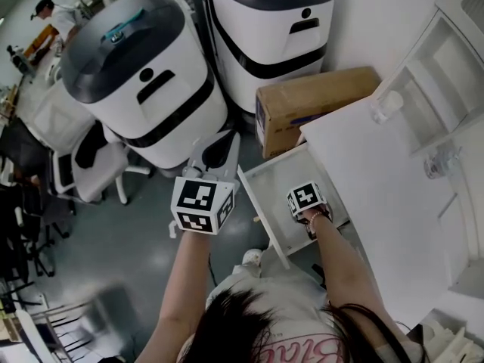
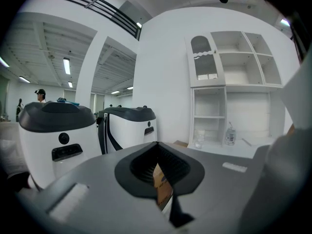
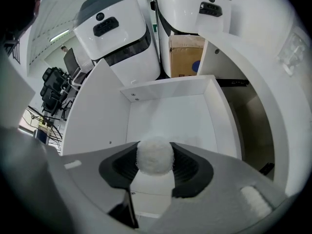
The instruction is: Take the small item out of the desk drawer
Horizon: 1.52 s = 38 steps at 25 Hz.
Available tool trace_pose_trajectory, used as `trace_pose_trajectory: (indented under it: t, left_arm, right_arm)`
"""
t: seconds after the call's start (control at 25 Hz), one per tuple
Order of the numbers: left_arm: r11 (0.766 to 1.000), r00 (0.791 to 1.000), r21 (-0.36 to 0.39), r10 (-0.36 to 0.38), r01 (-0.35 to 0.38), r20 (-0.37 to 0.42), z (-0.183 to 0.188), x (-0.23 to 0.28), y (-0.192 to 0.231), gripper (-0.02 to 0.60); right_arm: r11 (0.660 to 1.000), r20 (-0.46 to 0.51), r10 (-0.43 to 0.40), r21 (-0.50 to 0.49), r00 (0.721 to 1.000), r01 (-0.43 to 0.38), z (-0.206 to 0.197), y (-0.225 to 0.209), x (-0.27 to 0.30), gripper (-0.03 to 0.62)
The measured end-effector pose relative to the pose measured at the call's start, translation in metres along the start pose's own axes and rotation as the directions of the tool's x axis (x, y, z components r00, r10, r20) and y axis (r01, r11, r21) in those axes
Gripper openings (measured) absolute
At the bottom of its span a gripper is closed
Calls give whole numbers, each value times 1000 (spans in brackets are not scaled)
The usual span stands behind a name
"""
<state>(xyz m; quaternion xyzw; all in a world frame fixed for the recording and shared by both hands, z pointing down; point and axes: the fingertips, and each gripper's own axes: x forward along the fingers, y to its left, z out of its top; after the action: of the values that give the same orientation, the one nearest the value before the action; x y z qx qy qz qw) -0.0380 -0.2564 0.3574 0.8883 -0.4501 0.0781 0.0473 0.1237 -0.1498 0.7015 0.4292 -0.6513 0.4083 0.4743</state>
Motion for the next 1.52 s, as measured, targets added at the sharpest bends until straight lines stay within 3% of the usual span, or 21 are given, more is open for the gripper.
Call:
trace_pose_trajectory:
  t: [0.48,1.52]
  left_arm:
    - [1000,999,12,-14,13,44,16,-9,-9,9]
    - [999,993,16,-31,30,117,39,-17,-19,9]
  right_arm:
    - [998,97,4,56,995,-9,10,3,-34,169]
    - [998,292,-62,5,955,63,32,5,-113,170]
